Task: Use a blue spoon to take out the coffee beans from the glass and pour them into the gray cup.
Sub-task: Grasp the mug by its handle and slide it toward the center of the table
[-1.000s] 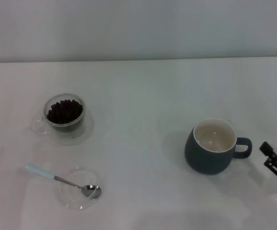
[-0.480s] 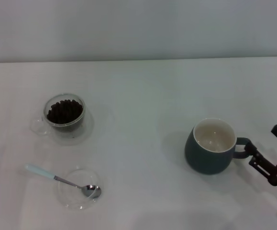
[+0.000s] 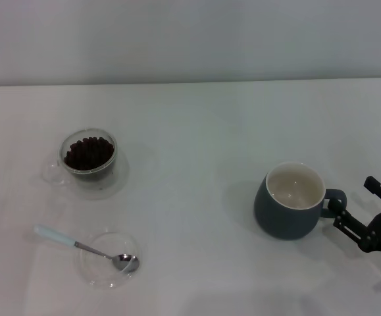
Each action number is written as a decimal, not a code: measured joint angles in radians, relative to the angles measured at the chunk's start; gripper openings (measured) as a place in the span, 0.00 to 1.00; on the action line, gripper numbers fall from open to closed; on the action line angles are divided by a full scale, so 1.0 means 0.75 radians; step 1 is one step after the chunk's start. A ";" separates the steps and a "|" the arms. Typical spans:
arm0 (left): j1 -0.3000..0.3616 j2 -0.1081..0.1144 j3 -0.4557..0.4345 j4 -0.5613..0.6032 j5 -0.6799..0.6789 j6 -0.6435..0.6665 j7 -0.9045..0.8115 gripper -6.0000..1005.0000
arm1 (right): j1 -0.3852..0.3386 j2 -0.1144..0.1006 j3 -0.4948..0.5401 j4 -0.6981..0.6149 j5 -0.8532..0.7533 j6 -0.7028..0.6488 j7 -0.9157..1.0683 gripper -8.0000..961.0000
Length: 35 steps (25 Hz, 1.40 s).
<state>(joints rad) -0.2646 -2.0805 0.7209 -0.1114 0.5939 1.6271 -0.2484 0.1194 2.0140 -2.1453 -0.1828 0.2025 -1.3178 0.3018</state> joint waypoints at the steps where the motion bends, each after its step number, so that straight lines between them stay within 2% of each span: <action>1: 0.002 0.001 0.000 0.004 0.000 0.000 0.000 0.89 | 0.000 0.000 0.000 0.000 0.000 0.006 -0.002 0.89; 25: 0.015 -0.004 0.000 0.019 0.002 -0.034 0.000 0.89 | 0.015 0.004 0.004 -0.046 0.002 0.200 -0.009 0.87; 35: 0.017 -0.003 0.000 0.014 0.004 -0.034 0.000 0.89 | 0.019 0.004 0.004 -0.049 0.002 0.217 -0.015 0.79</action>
<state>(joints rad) -0.2515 -2.0831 0.7209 -0.1007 0.5970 1.6013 -0.2484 0.1337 2.0172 -2.1422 -0.2194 0.2040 -1.1551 0.2906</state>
